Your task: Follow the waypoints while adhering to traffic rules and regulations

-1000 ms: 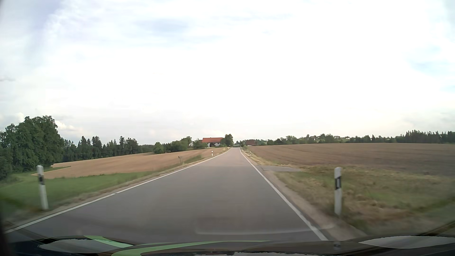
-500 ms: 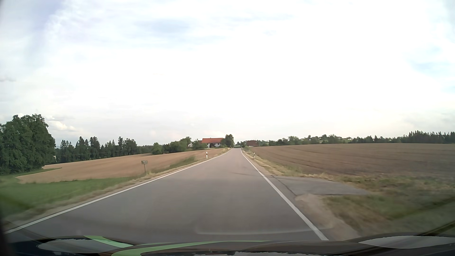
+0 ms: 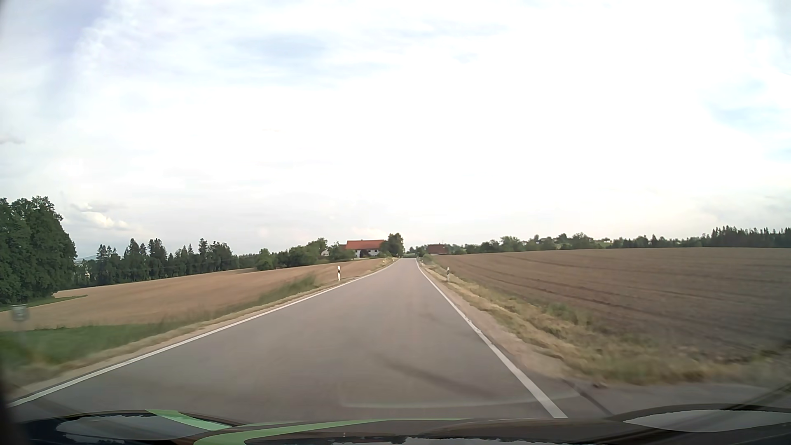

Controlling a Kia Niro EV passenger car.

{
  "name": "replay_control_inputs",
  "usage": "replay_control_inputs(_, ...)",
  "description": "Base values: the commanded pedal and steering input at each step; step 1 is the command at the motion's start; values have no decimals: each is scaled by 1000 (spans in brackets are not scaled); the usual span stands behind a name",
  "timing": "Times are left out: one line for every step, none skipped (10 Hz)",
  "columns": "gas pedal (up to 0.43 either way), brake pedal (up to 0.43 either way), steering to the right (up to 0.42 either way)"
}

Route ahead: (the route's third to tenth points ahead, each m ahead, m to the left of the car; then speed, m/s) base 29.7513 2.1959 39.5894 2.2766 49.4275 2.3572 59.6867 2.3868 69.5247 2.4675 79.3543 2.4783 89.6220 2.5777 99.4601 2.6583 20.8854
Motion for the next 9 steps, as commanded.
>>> replay_control_inputs(138, 0, 0)
replay_control_inputs(138, 0, -1)
replay_control_inputs(138, 0, -1)
replay_control_inputs(138, 0, -4)
replay_control_inputs(138, 0, -6)
replay_control_inputs(138, 0, -9)
replay_control_inputs(138, 0, -9)
replay_control_inputs(138, 0, -9)
replay_control_inputs(138, 0, -9)
